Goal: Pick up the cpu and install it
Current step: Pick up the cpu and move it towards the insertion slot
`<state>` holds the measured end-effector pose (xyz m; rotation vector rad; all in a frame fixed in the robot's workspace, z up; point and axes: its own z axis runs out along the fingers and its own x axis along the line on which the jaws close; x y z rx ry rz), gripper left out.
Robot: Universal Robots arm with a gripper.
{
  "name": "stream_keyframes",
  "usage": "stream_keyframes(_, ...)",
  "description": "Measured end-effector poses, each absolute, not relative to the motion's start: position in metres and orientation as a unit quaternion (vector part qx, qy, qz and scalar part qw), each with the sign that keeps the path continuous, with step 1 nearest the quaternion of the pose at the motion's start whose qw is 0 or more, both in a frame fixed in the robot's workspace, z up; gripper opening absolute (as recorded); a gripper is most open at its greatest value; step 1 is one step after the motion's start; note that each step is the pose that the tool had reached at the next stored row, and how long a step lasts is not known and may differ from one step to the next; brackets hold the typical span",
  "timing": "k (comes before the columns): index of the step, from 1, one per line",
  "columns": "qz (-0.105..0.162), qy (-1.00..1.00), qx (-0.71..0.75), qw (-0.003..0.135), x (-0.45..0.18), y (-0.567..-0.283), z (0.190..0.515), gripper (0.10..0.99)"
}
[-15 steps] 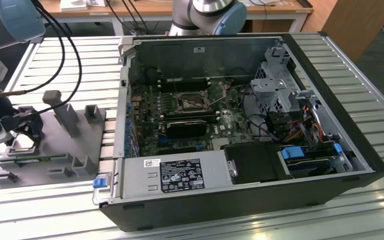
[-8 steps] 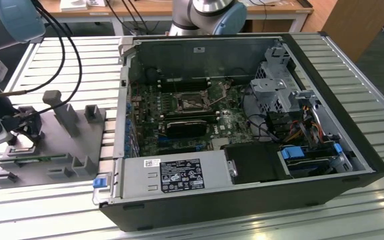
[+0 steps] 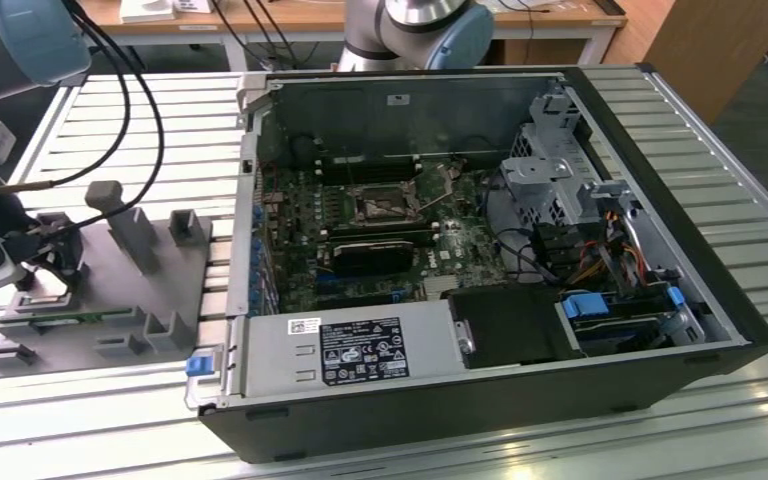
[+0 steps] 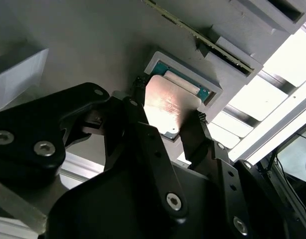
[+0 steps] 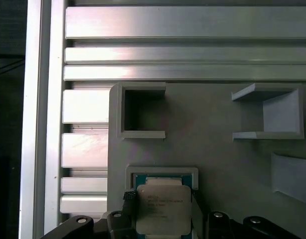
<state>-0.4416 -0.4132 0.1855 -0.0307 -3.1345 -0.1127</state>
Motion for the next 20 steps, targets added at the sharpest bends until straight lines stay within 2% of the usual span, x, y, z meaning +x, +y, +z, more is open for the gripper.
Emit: stream_keyframes(20, -0.036, -0.999, -0.01, 0.003, -0.441, -0.413, 0.208, 0.529)
